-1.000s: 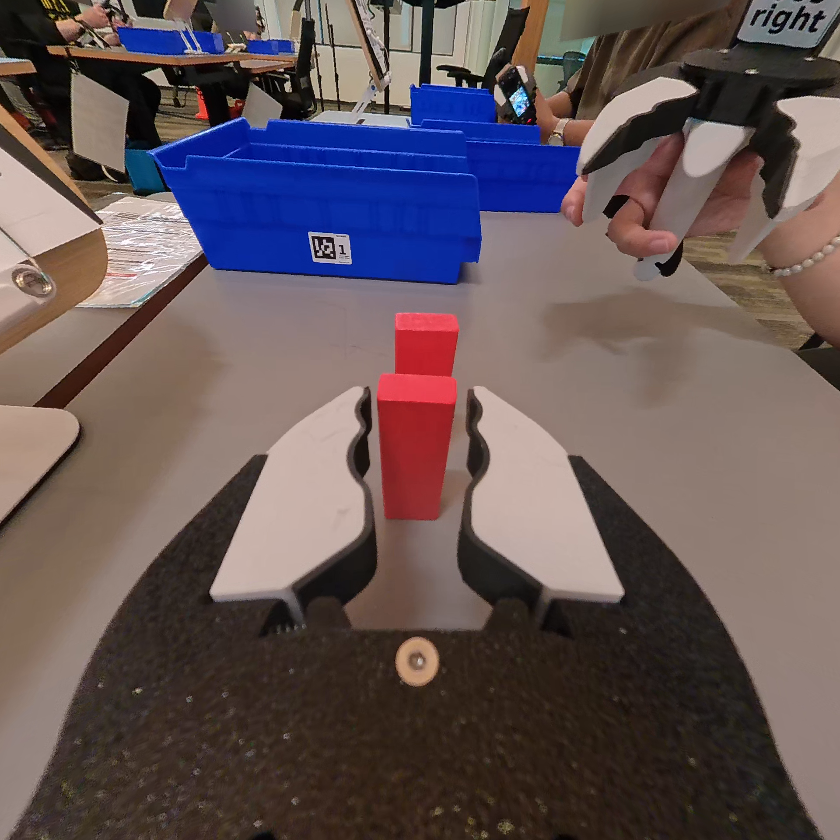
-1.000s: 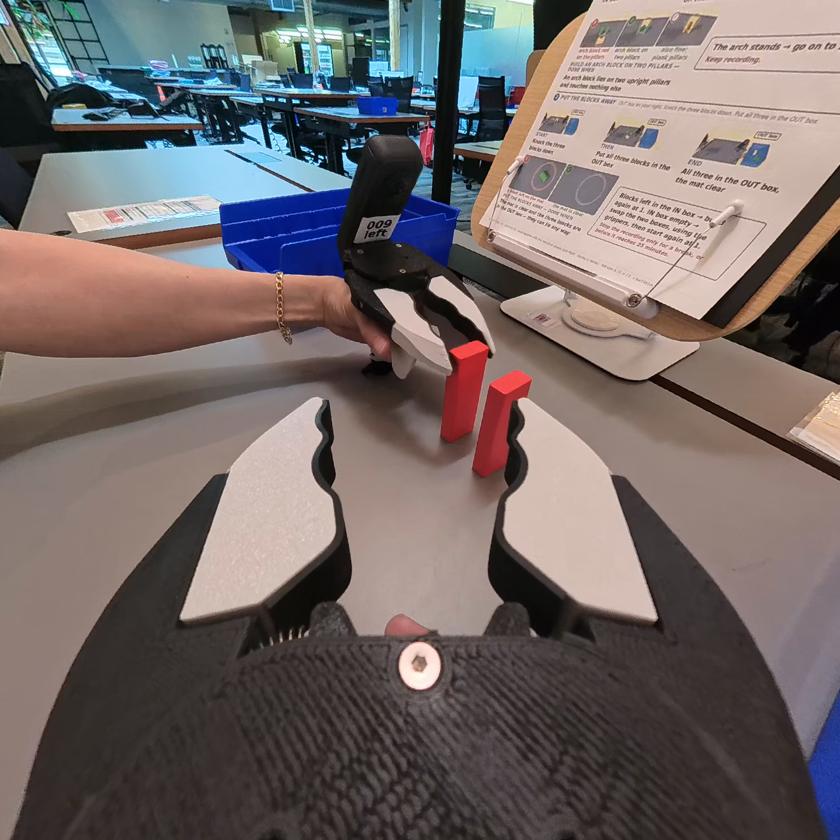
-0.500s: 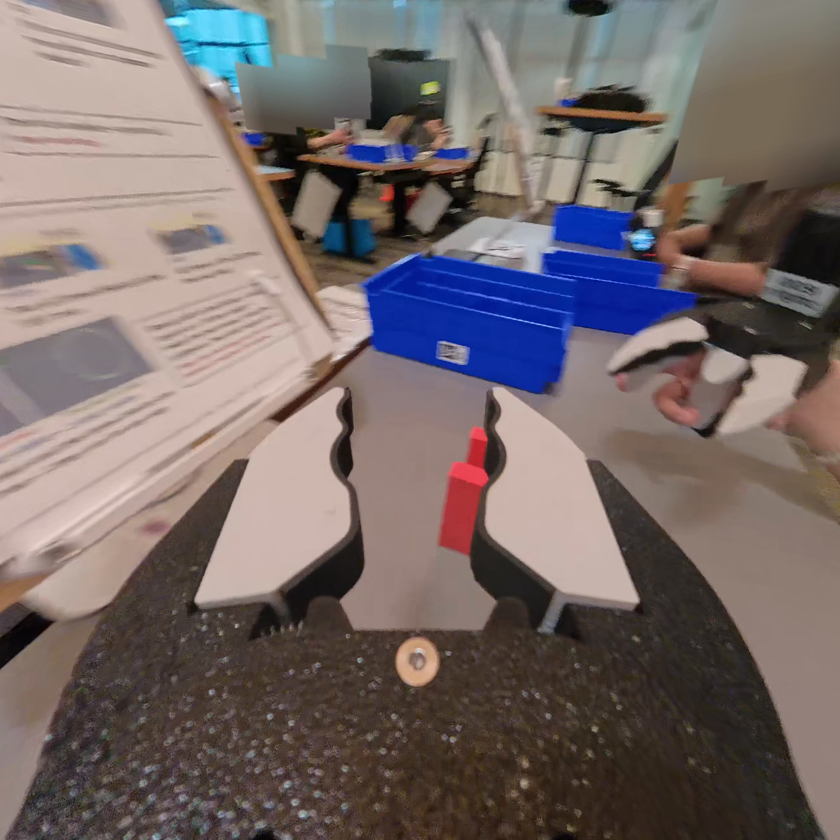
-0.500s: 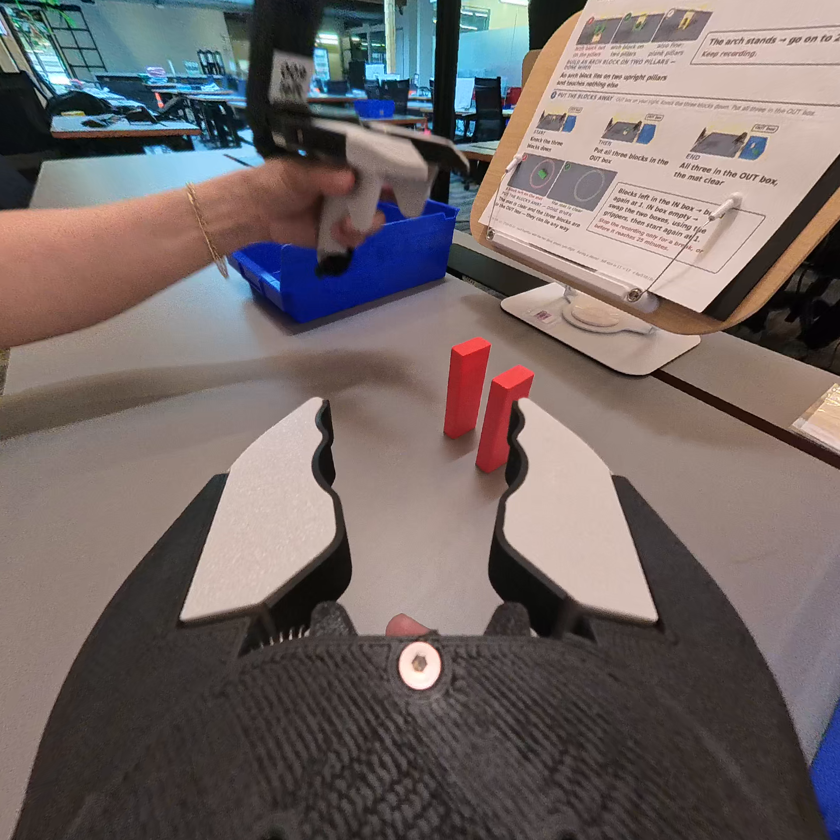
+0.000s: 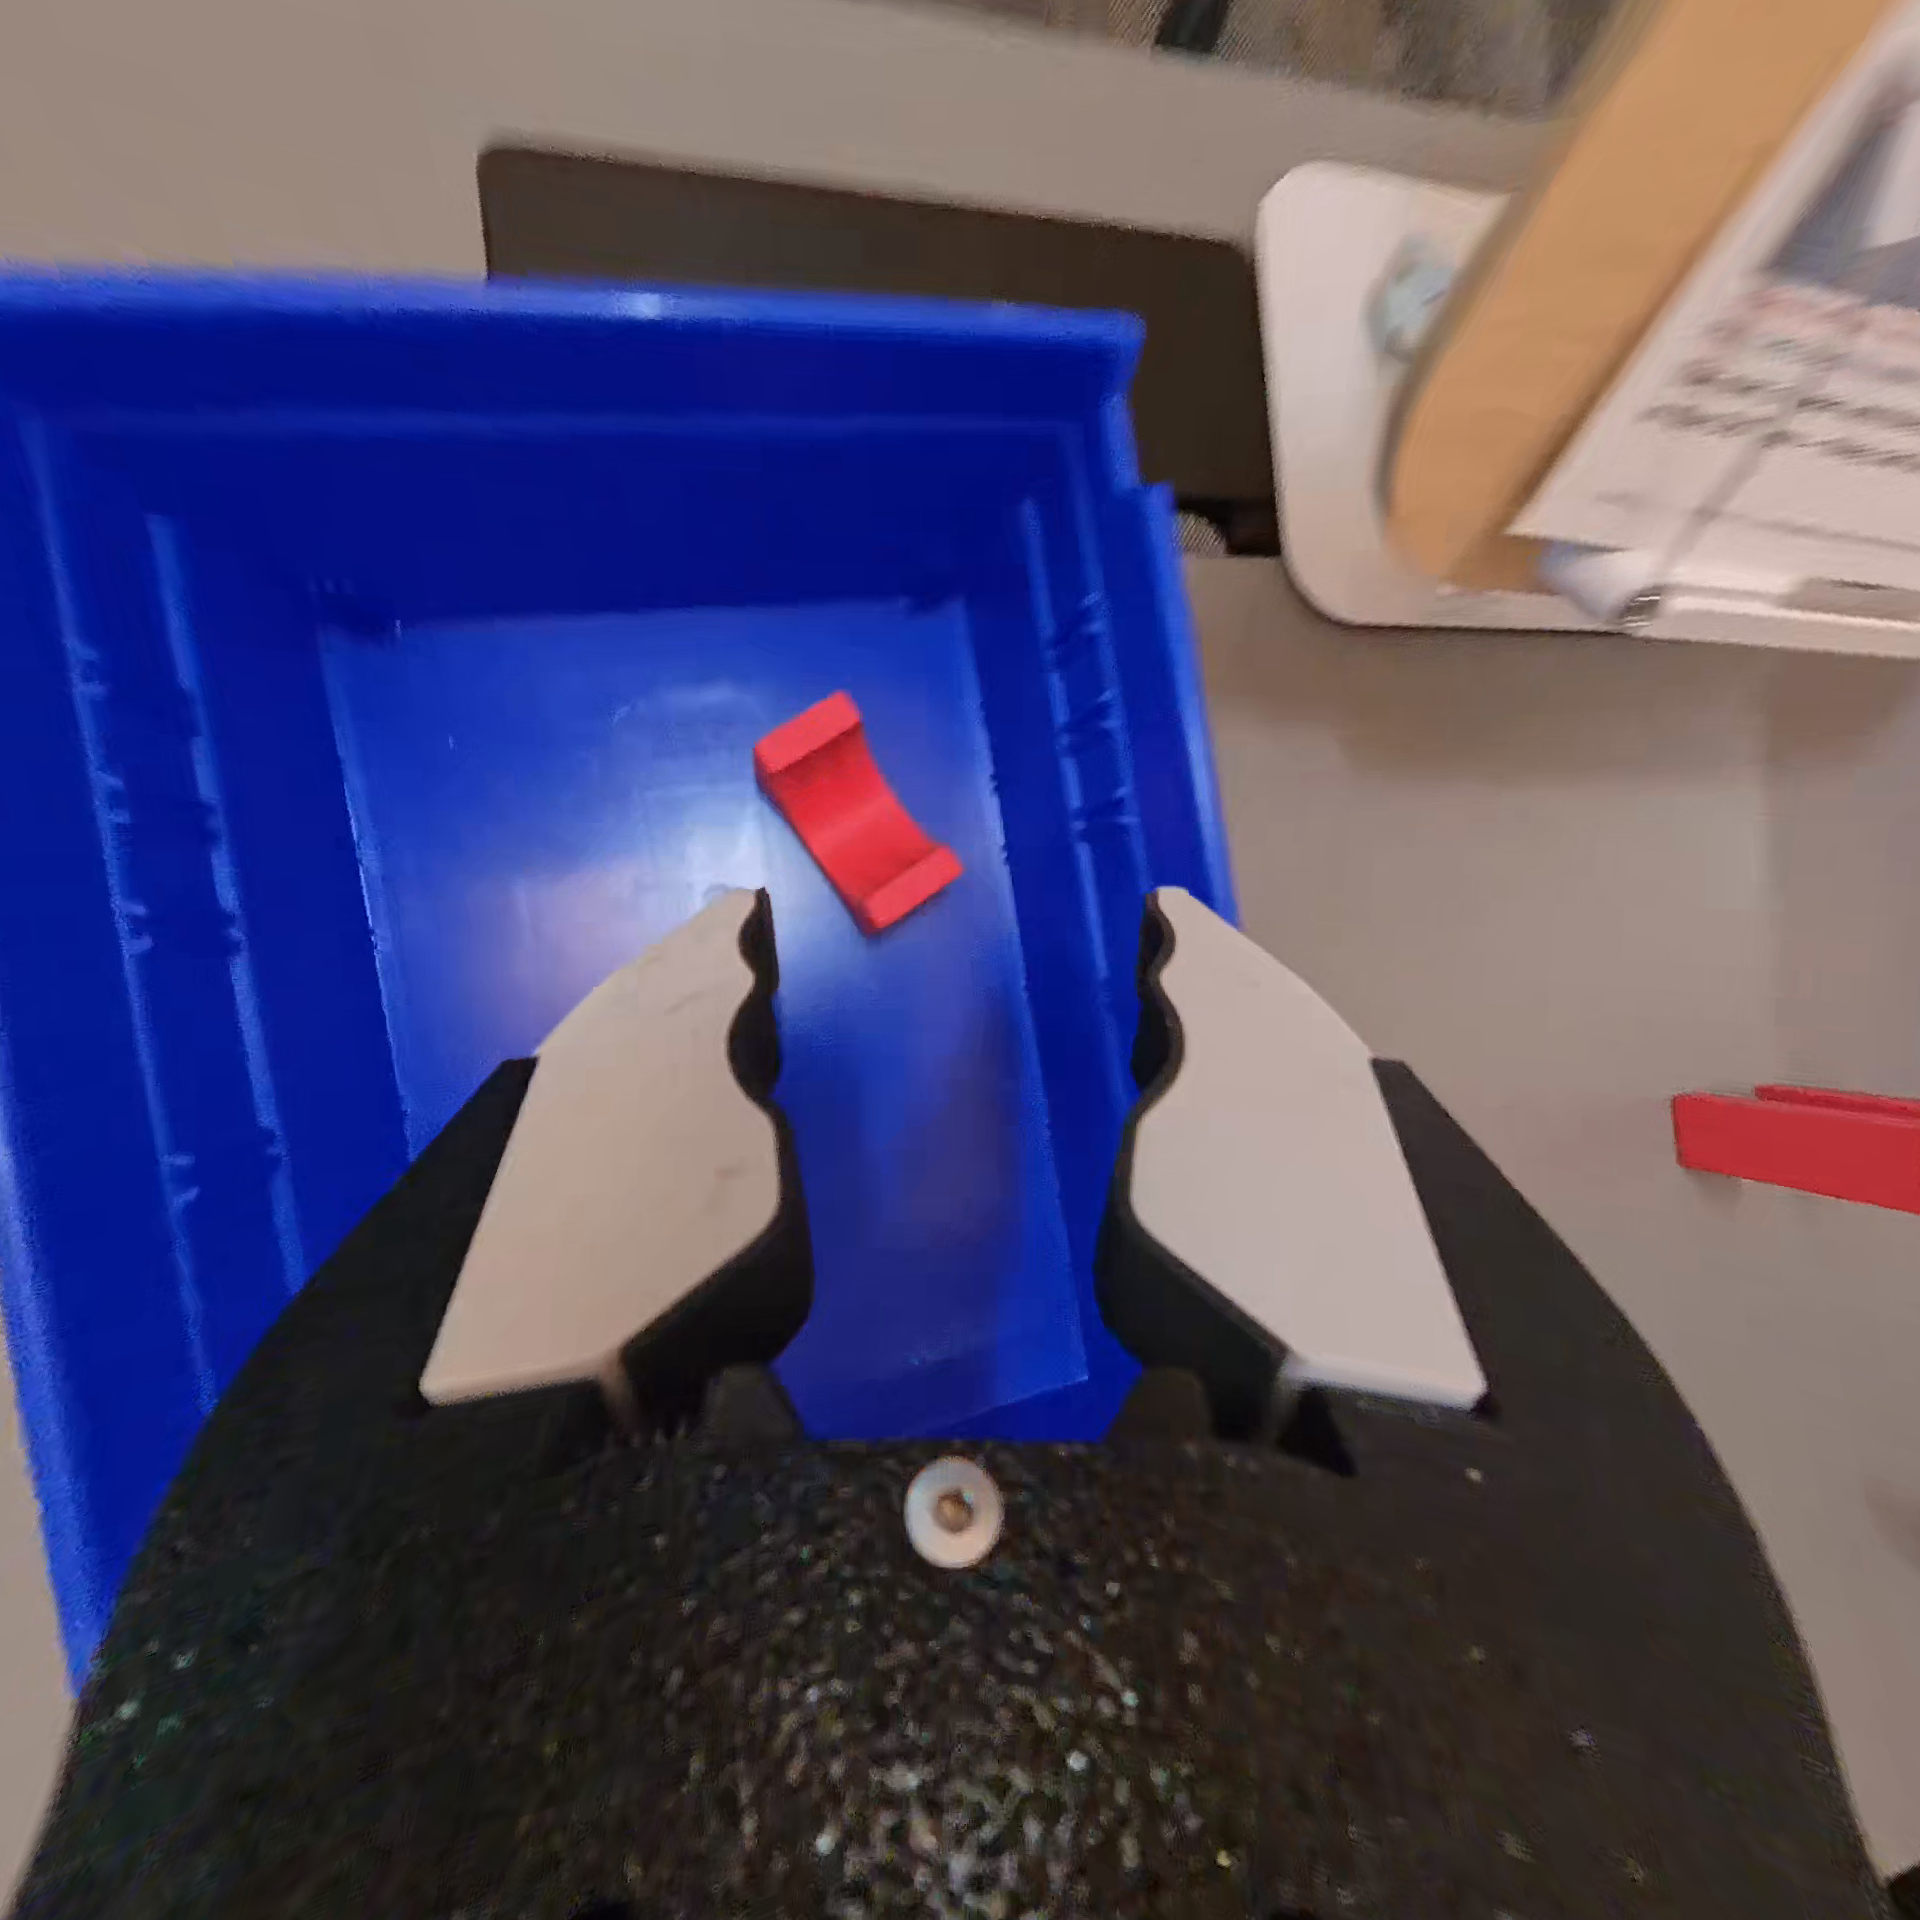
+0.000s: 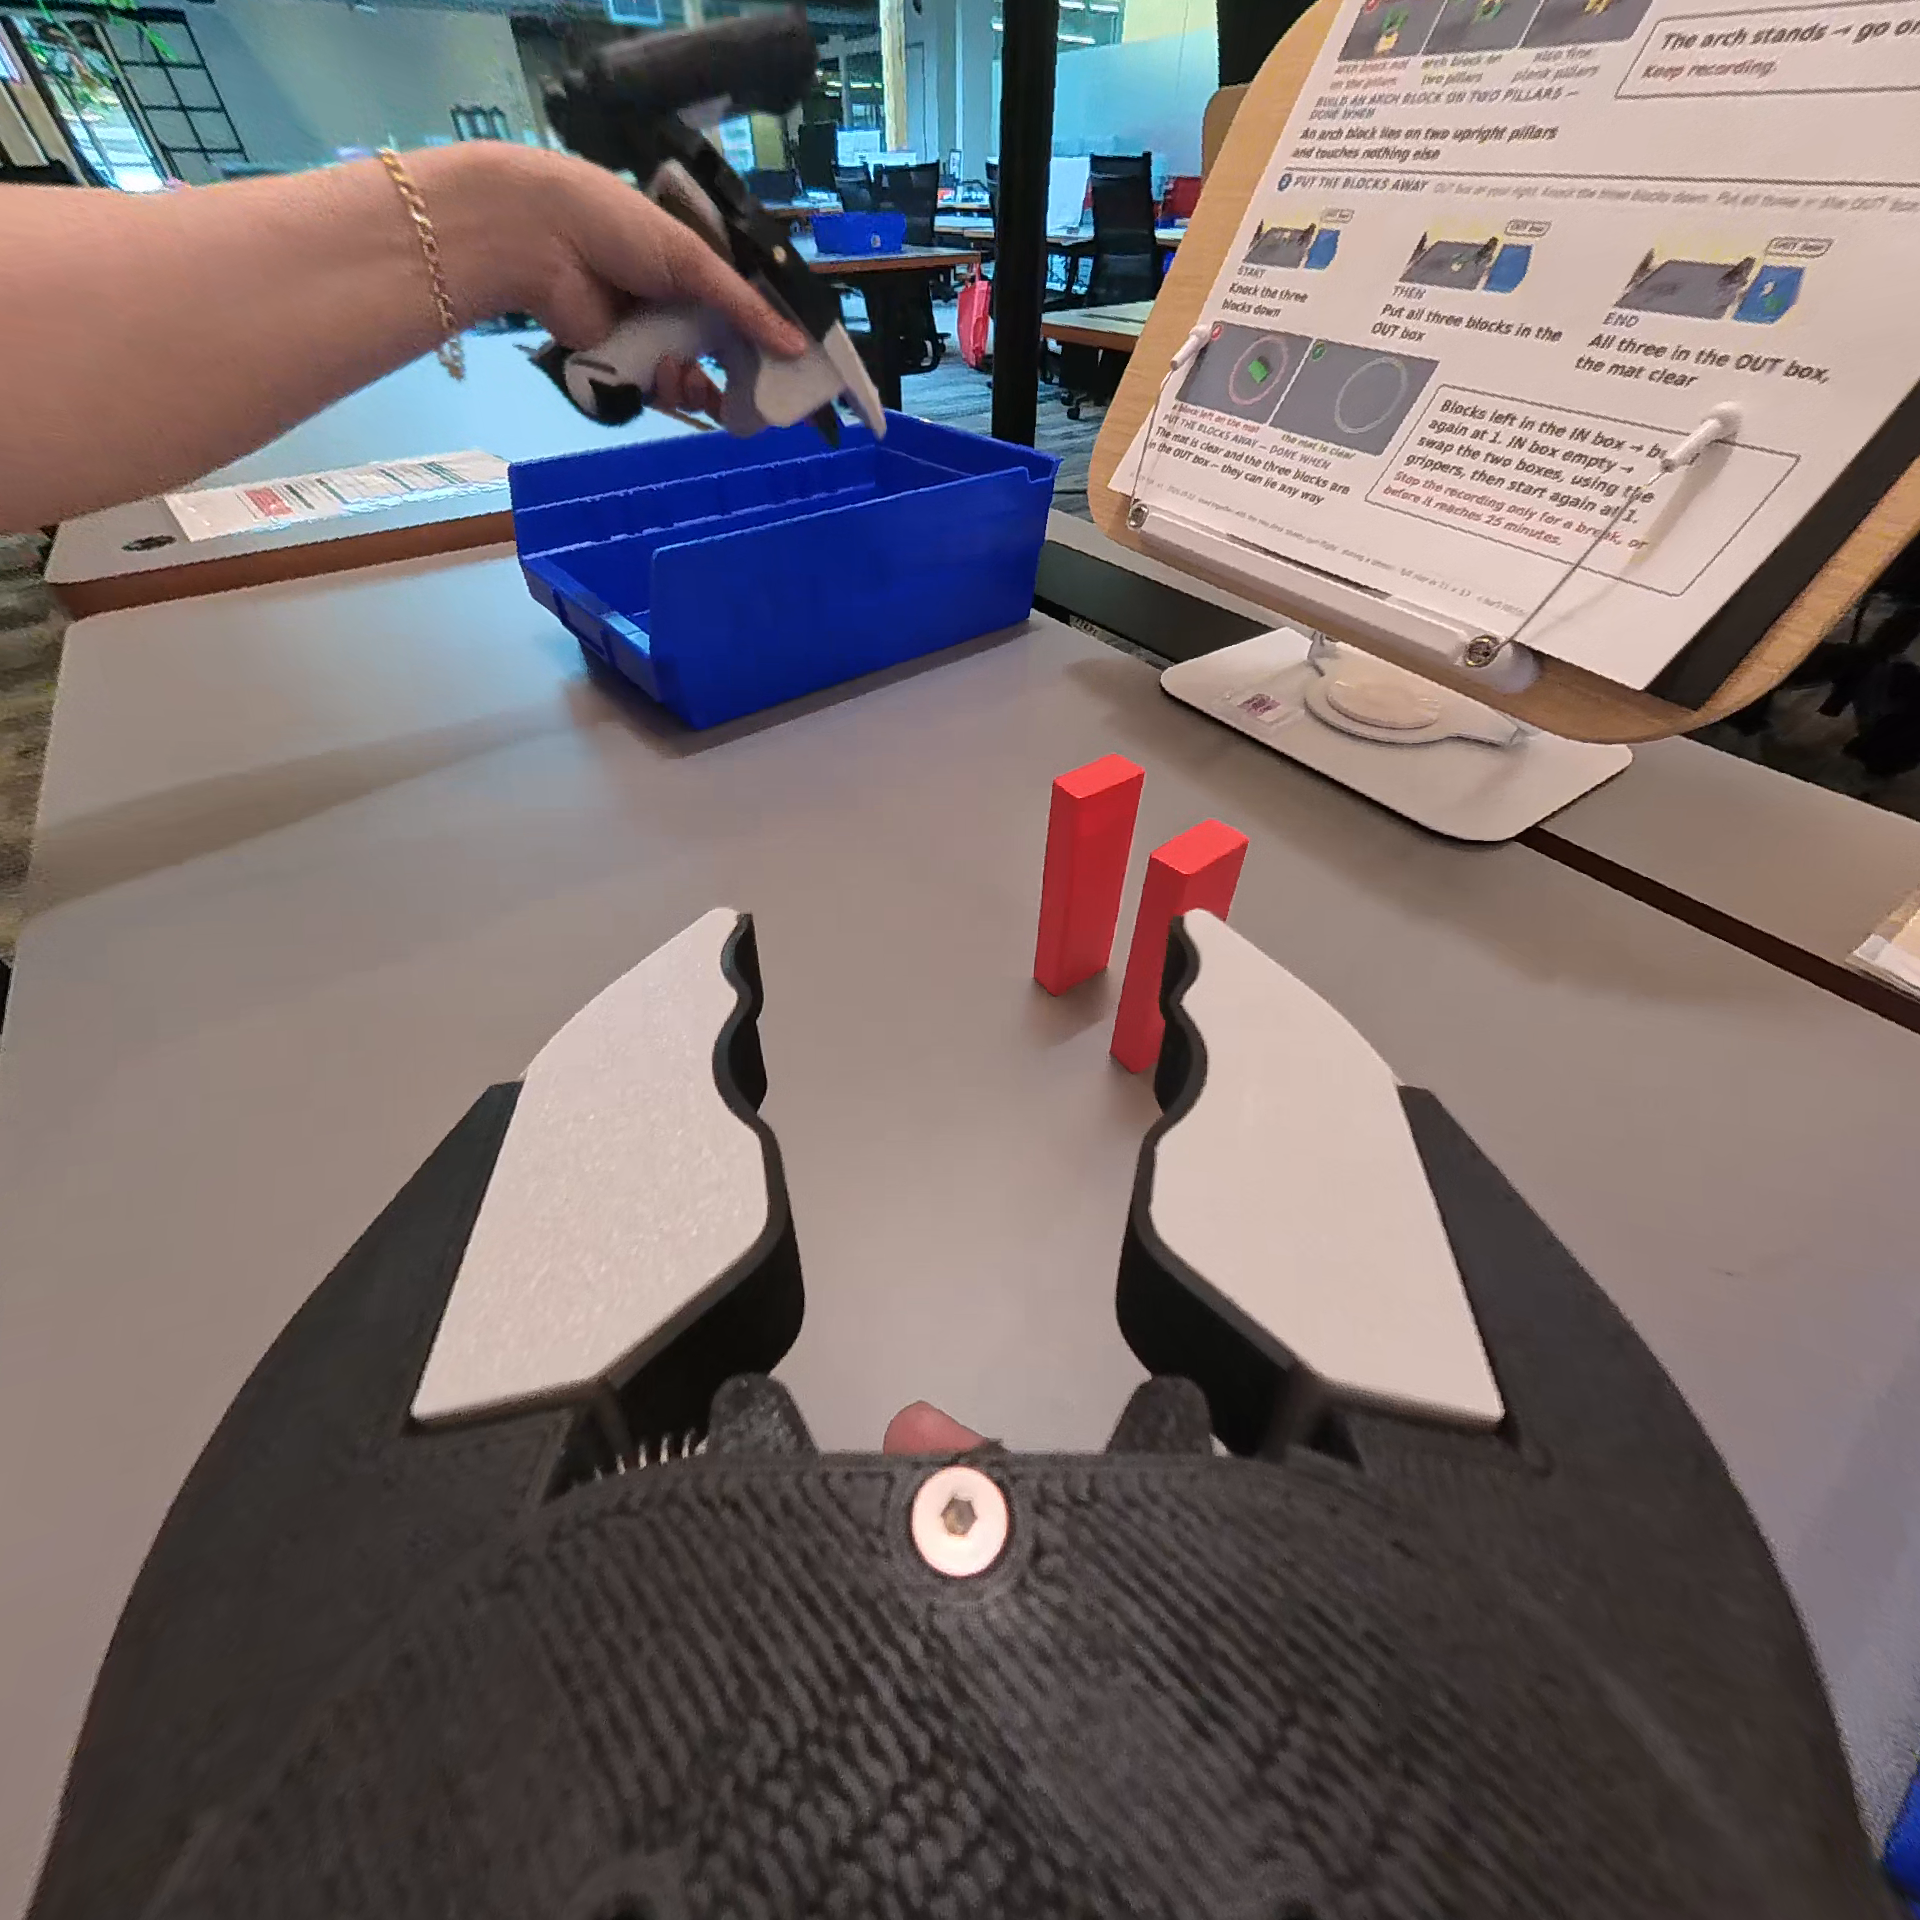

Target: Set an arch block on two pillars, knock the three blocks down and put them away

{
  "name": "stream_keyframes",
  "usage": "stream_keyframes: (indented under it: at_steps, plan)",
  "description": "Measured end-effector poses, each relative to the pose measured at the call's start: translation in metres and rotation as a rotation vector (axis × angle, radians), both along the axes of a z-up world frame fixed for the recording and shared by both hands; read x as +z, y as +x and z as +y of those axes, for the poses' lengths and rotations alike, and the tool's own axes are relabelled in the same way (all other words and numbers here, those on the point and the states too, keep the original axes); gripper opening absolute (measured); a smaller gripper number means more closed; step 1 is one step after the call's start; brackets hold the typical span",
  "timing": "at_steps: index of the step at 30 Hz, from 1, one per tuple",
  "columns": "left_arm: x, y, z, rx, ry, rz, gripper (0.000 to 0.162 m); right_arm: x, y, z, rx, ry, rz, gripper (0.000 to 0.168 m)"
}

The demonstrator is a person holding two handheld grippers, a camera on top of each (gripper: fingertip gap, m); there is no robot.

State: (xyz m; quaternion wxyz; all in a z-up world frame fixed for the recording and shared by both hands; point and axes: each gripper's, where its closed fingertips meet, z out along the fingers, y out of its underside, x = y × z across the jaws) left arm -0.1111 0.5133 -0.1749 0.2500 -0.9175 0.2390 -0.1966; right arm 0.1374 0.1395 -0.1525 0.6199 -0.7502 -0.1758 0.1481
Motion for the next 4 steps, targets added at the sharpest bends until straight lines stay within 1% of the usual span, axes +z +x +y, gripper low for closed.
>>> stream_keyframes:
  at_steps: [1,4]
  plan:
    - [-0.012,-0.003,0.002,0.017,-0.041,0.019,0.066,0.000,-0.001,0.000,0.000,-0.003,-0.002,0.075]
    - [-0.043,-0.005,0.003,0.034,-0.149,0.062,0.067,-0.001,-0.003,0.000,0.001,-0.006,-0.007,0.075]
